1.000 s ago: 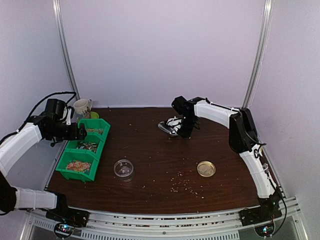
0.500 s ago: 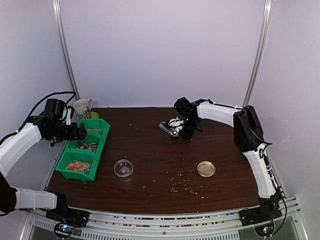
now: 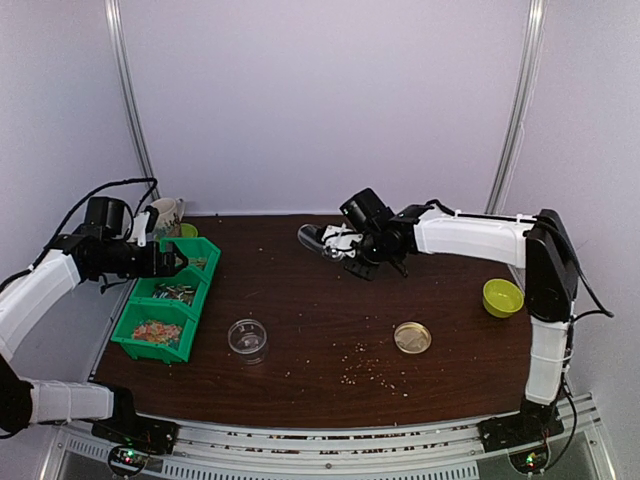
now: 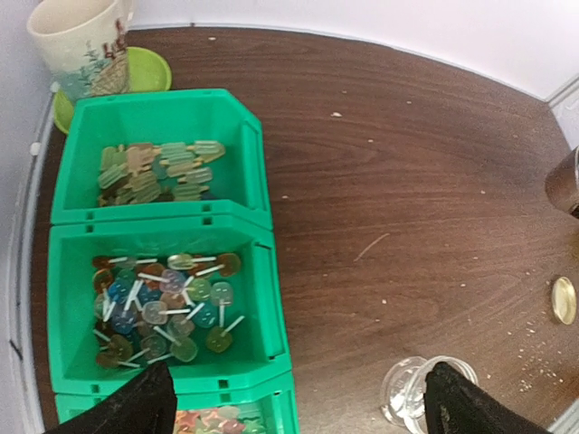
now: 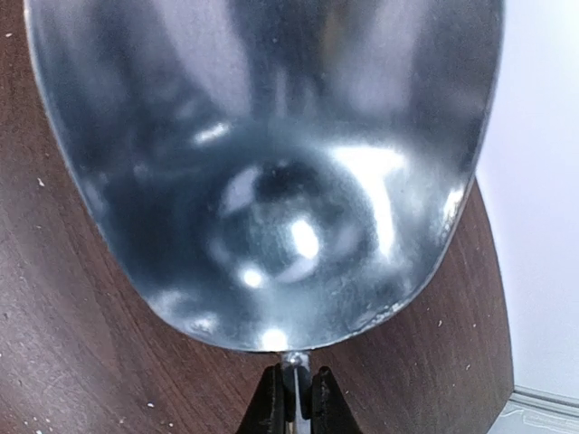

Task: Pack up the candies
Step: Pass from the right arm to the left

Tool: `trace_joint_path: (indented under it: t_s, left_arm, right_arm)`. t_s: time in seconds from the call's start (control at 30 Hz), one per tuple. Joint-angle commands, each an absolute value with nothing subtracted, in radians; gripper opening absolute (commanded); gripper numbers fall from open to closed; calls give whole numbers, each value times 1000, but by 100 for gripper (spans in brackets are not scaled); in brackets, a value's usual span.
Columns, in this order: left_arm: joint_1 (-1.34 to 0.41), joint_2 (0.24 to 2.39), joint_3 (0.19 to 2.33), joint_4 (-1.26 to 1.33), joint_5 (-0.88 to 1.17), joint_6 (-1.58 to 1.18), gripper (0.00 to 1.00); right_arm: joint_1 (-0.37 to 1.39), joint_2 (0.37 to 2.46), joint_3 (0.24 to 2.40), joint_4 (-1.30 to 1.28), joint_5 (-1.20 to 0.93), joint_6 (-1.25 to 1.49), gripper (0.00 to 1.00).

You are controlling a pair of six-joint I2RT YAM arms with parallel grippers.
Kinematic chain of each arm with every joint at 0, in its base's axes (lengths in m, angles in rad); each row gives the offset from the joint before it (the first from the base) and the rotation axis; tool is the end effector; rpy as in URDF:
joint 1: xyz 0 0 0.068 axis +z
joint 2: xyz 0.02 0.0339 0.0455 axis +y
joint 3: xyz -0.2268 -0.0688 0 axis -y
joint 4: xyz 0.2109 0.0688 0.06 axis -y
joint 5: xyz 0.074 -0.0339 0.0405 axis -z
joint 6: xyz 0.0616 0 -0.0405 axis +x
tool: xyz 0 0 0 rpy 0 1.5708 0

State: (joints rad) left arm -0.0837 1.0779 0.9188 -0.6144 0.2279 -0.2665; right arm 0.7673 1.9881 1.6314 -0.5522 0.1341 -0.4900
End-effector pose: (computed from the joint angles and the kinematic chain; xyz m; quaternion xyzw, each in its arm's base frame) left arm 0.2243 -0.0328 0.2455 -0.0396 0.9158 -0.1704 0.3615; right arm 0.3033 0.2811 0.1969 -0.5373 0.7760 -0.0179 0.3299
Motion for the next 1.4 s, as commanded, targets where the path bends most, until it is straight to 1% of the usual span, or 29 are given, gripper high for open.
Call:
trace_joint_path:
  t_s: [0.0,0.1,0.23,0.3,0.43,0.53,0.73,0.87,1.2,1.37]
  left_arm:
    - [-78,1069,895,-516,430,-246,98]
    - [-83,1077,889,-496,499,-250,98]
    - [-115,1085,883,-459,569,-258,97]
    - [-156,1098,888,-451,561,-262,97]
    - [-261,1162,932,-480,473,-293,96]
    - [-304,1214,976,-482,478,-327,95]
    - [-395,1311,1121,-501,478,-327,95]
    - [-434,1366,1166,-456,493,-354,94]
    - [-452,1361,1065,-302,590,-351,90]
    - [-452,1351,1068,-296,612,-338,89]
  right_arm:
    - [845,1899,1505,-329,282,-494,0]
    - [888,1846,1400,-215,342,-516,0]
    - [927,1813,1350,-160,396,-509,0]
    - [942,1807,1348,-166,413,-495,0]
    - [987,1775,1327,-147,427,-485,0]
    - [1023,1750,1289,-111,437,-483,0]
    - [1073,1740,1272,-121,477,-475,0]
    - [1087,1741,1272,-128,491,-470,0]
    - [1097,1774,1275,-148,523,-474,0]
    - [1098,1808,1285,-164,539,-471,0]
